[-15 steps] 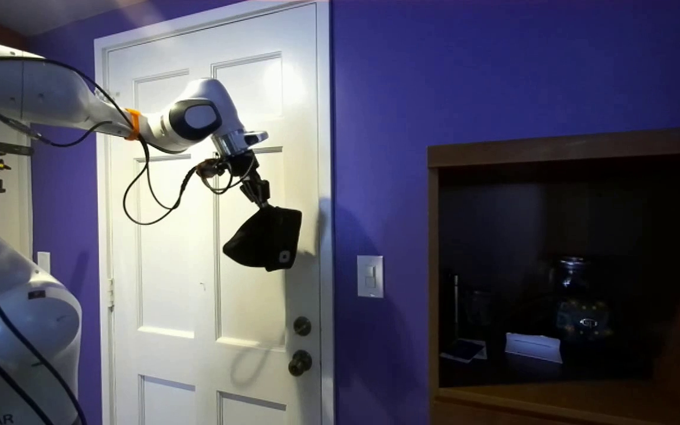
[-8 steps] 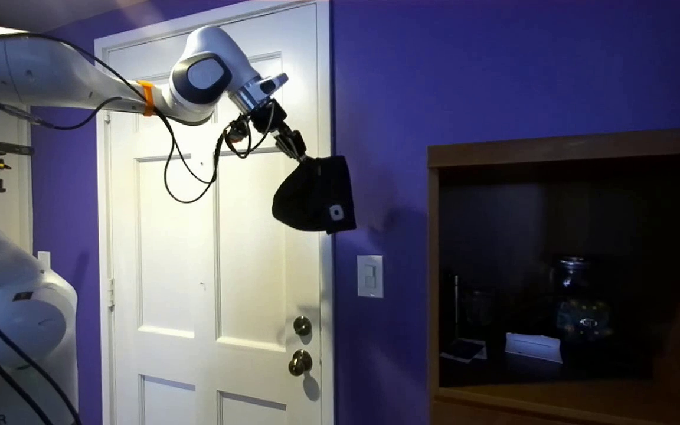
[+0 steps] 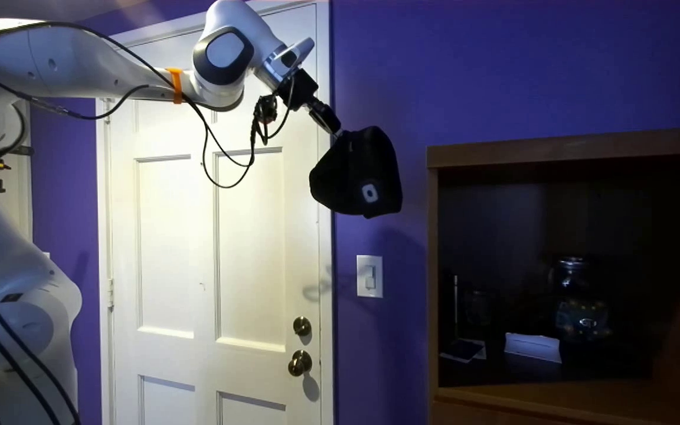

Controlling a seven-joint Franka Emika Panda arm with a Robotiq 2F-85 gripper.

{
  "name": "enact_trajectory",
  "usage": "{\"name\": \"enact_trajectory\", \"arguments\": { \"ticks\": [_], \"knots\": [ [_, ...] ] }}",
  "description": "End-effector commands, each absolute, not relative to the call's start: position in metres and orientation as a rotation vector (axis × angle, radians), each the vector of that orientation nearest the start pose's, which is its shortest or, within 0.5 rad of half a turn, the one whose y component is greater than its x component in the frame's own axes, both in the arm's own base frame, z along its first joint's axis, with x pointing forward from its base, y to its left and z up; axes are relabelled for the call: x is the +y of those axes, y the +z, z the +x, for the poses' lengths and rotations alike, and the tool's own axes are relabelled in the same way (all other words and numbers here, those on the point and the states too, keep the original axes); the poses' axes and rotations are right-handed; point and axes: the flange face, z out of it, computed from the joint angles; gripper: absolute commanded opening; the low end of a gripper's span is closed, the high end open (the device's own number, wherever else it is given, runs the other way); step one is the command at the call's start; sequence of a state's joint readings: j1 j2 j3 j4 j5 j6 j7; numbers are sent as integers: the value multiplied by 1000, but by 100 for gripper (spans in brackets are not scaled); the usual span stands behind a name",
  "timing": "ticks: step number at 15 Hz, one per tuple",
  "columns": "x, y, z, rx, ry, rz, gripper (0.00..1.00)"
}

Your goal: Put the head sock on top of the shelf

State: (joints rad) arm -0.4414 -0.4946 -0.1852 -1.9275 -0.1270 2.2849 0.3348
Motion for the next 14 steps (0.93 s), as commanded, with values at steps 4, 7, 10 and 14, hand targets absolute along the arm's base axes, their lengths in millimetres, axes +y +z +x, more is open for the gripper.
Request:
{"name": "enact_trajectory", "arguments": {
  "ticks": [4, 7, 10, 14],
  "knots": [
    [-279, 778, 336, 1363, -1340, -2677, 1],
    [-296, 787, 346, 1475, -1408, -2580, 1],
    [-315, 802, 351, 1520, -1491, -2466, 1],
    [-344, 823, 356, 1510, -1677, -2353, 1]
  ]
}}
